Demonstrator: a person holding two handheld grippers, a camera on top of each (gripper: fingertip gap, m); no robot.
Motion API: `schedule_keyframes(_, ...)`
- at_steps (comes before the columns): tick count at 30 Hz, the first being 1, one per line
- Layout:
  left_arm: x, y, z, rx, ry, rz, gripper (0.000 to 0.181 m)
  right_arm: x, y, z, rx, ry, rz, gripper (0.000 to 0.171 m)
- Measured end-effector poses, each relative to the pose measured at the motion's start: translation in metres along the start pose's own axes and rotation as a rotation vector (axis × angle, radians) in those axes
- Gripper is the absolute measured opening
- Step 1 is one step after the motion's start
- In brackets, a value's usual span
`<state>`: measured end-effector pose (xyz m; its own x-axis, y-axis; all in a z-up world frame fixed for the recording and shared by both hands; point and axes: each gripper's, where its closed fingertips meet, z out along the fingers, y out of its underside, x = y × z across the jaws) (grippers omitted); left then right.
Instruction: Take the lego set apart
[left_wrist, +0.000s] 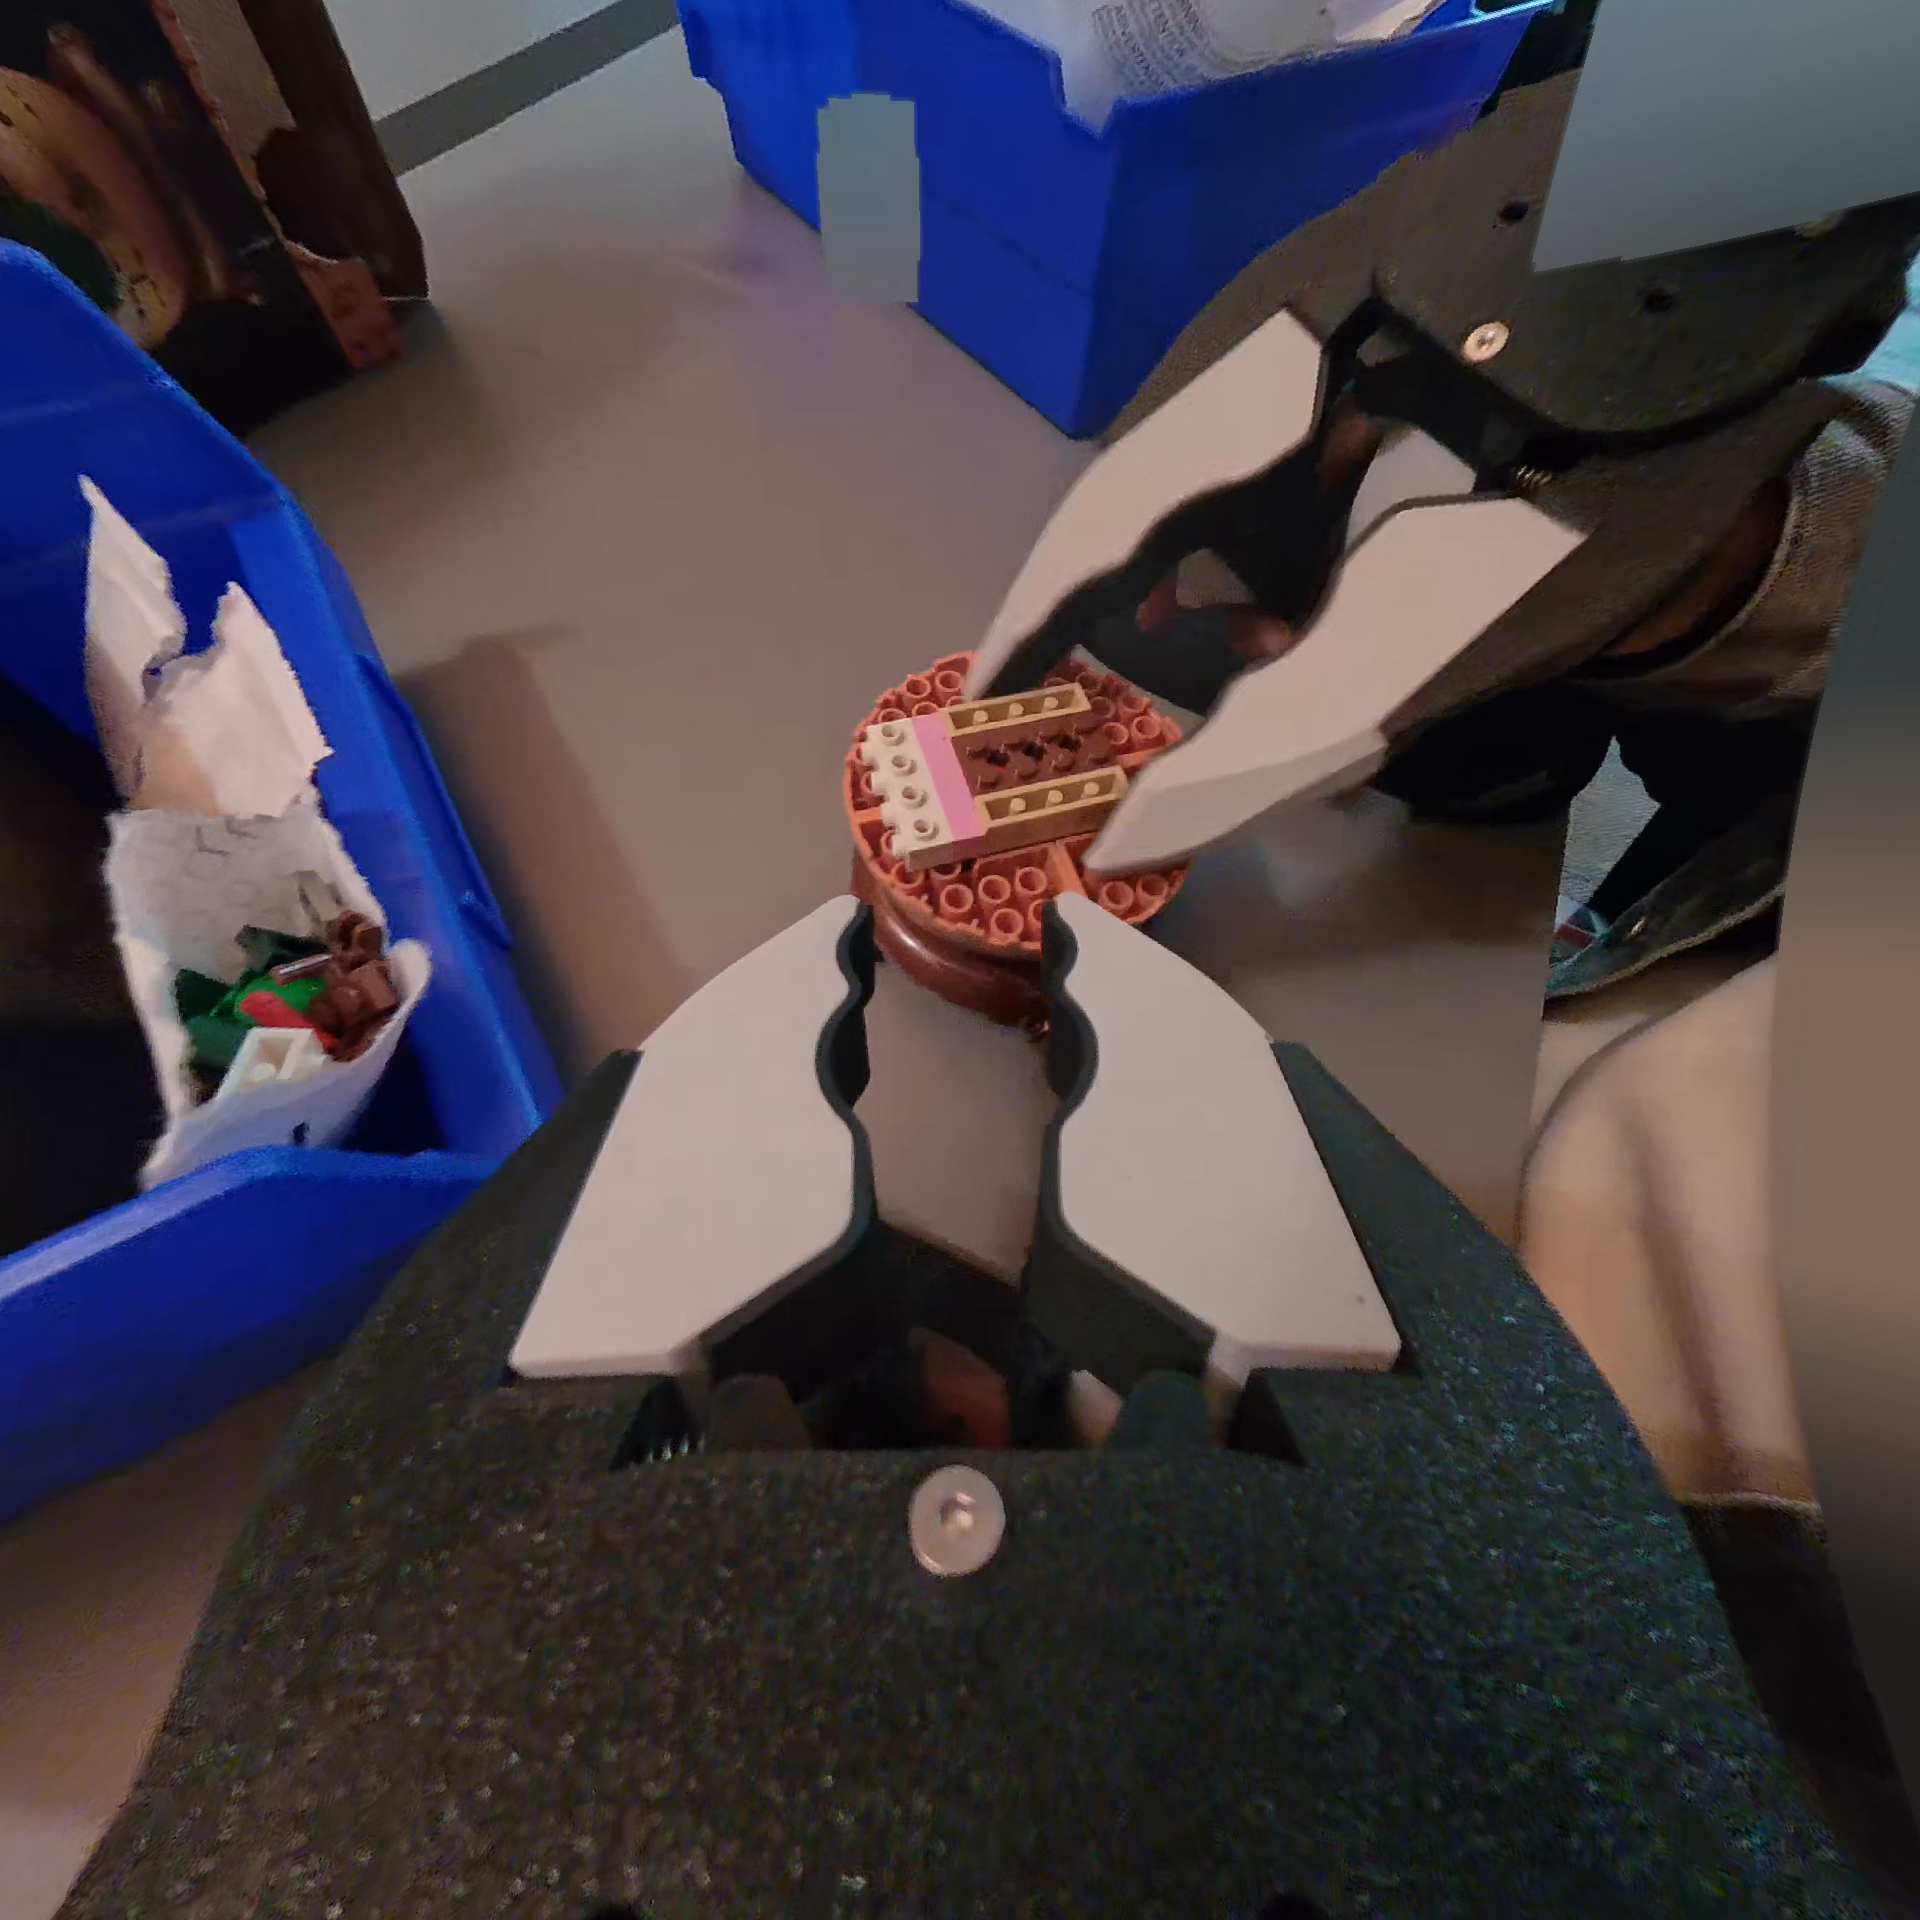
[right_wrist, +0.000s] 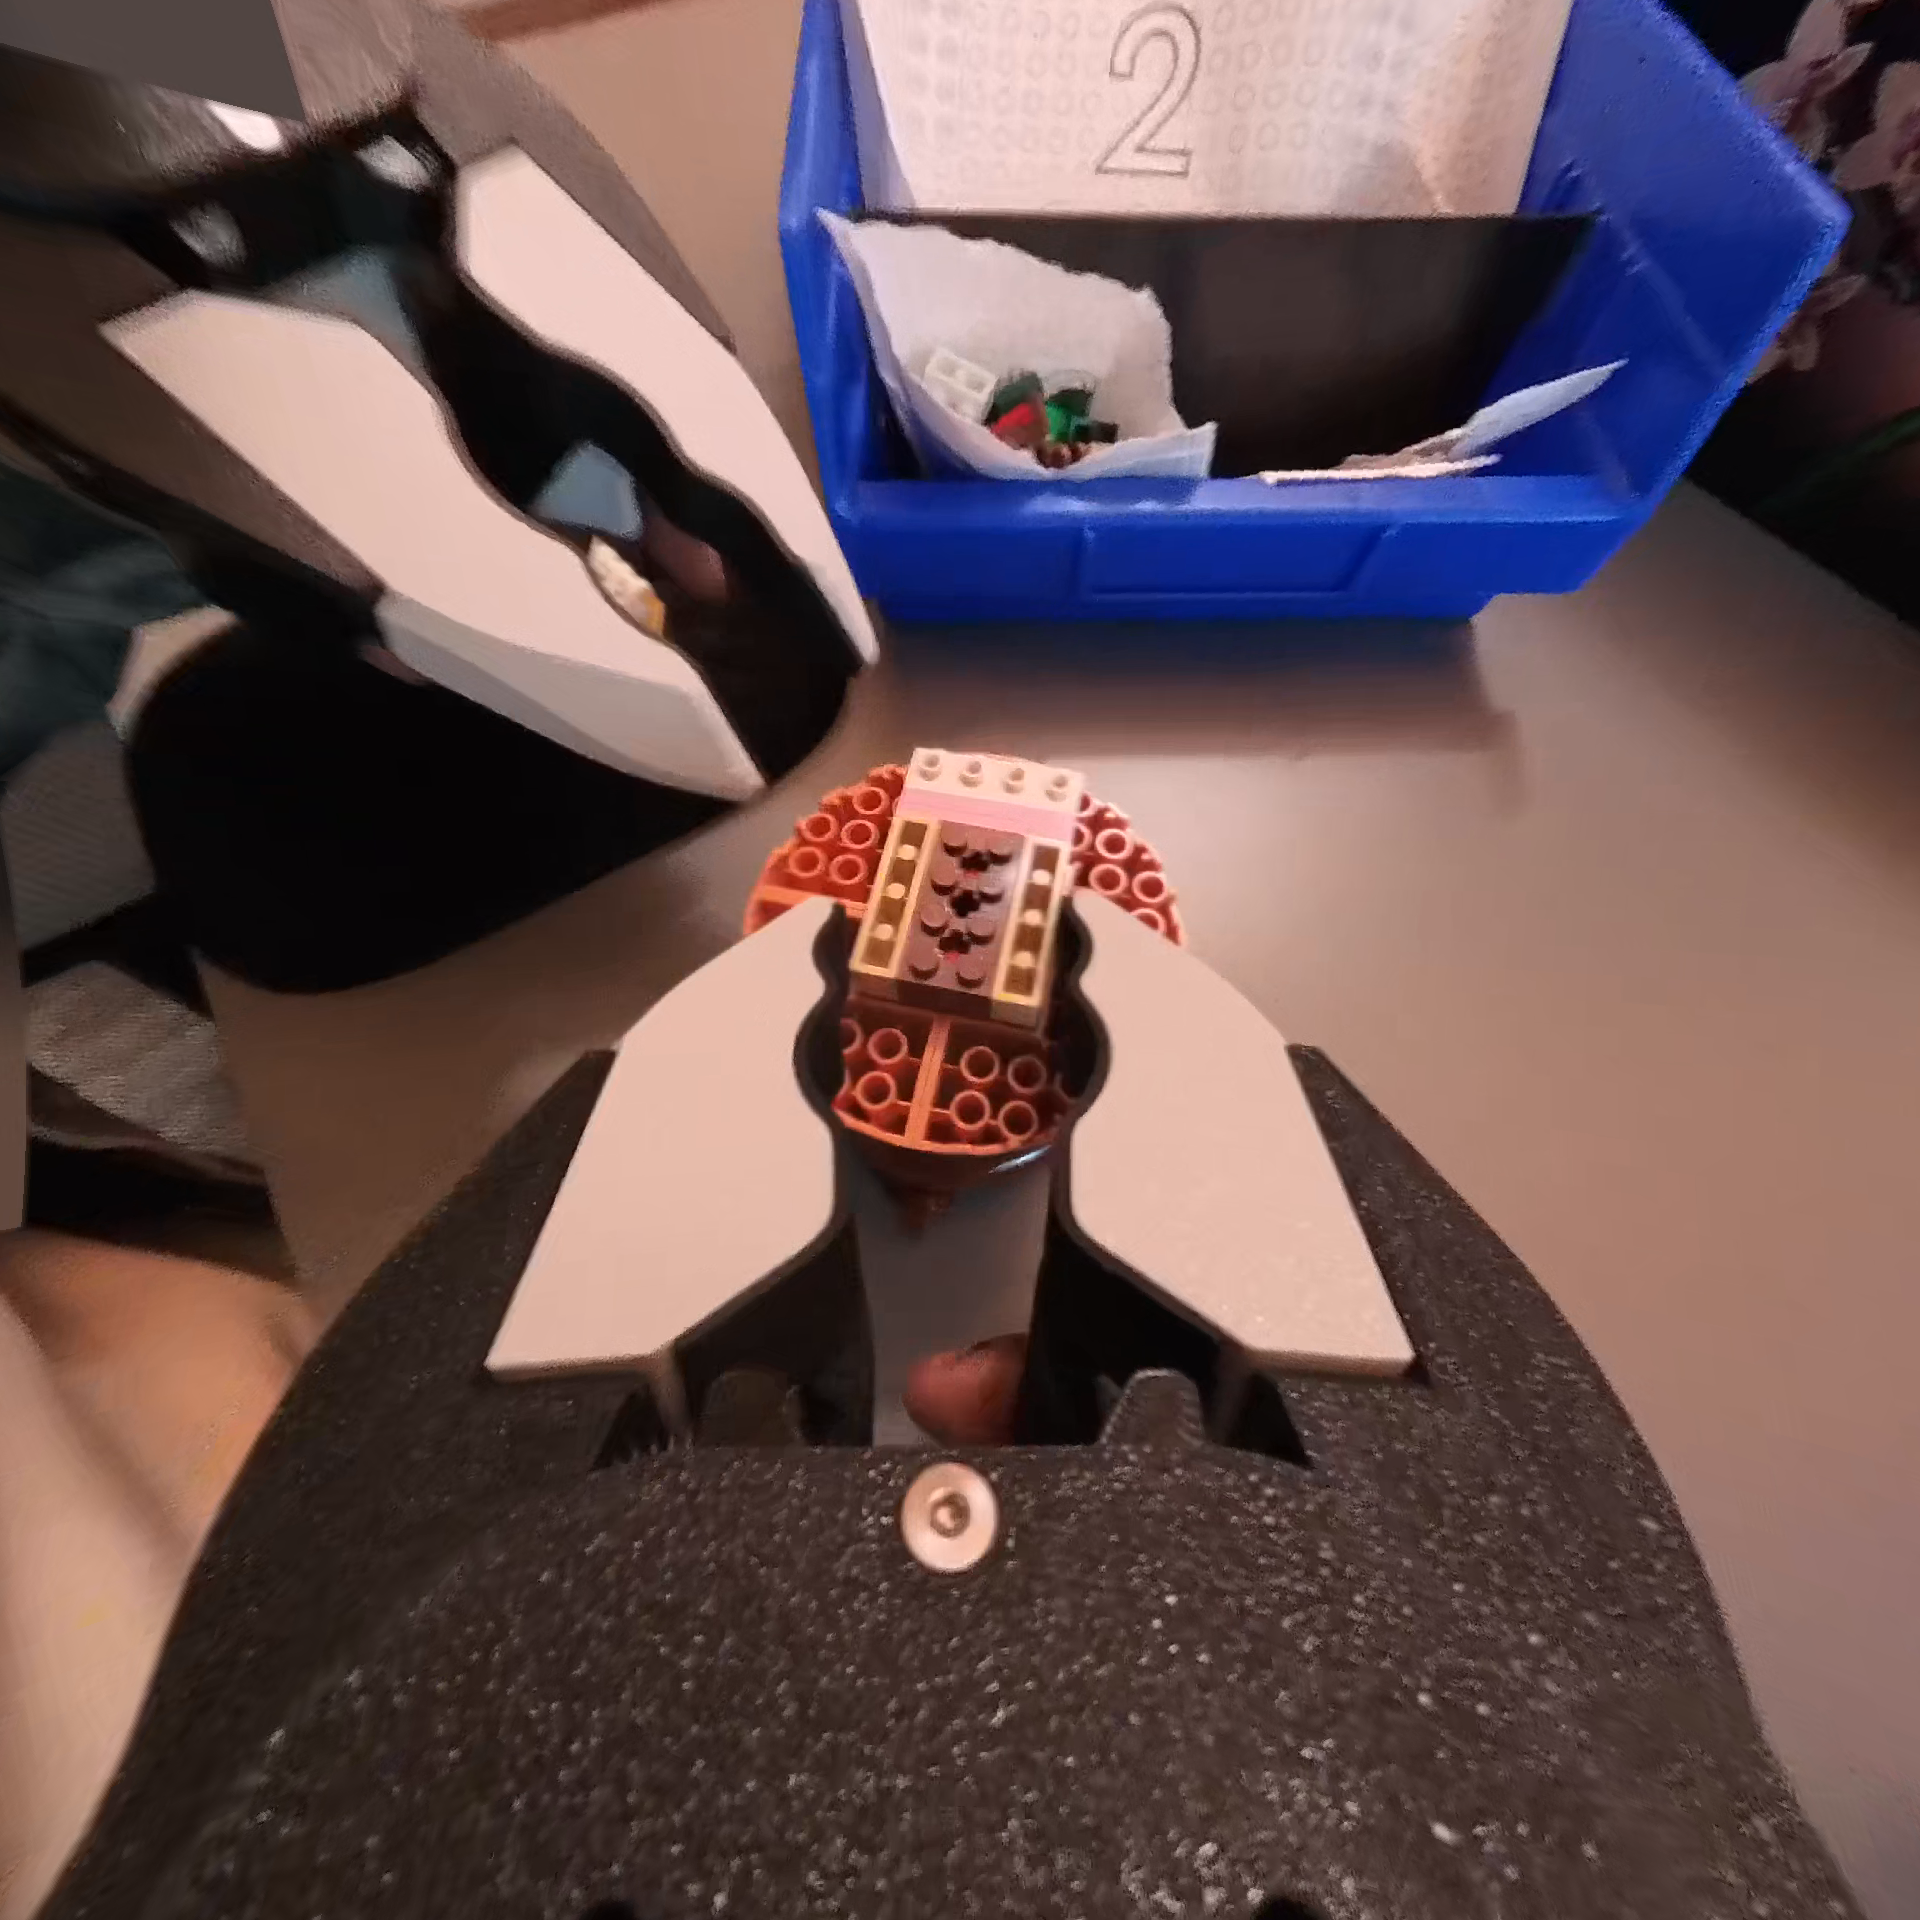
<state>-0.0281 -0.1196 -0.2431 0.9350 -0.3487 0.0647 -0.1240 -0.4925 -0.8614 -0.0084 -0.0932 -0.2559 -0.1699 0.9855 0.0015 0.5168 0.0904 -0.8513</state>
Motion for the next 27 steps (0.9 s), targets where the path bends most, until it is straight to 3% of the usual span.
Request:
schedule_keyframes(3, 0.001, -0.002, -0.008, 0.023, 0.011, 0.061, 0.032, -0.005, -0.002, -0.001, 0.013, -0.052, -0.102, 0.035)
schedule_keyframes(8, 0.021, 0.0, 0.003, 0.015, 0.131, 0.275, 0.044, -0.024, 0.008, -0.019, 0.037, -0.433, -0.347, 0.035)
schedule_keyframes(12, 0.037, 0.001, 0.02, 0.017, 0.206, 0.359, 0.044, -0.024, 0.012, -0.023, 0.032, -0.58, -0.408, 0.035)
schedule_keyframes(21, 0.039, -0.001, 0.027, 0.068, 0.239, 0.334, 0.034, -0.025, 0.012, -0.023, 0.073, -0.664, -0.393, 0.035)
schedule_keyframes(27, 0.04, -0.012, 0.02, 0.156, 0.269, 0.302, 0.033, -0.024, 0.015, -0.022, -0.061, -0.61, -0.439, 0.035)
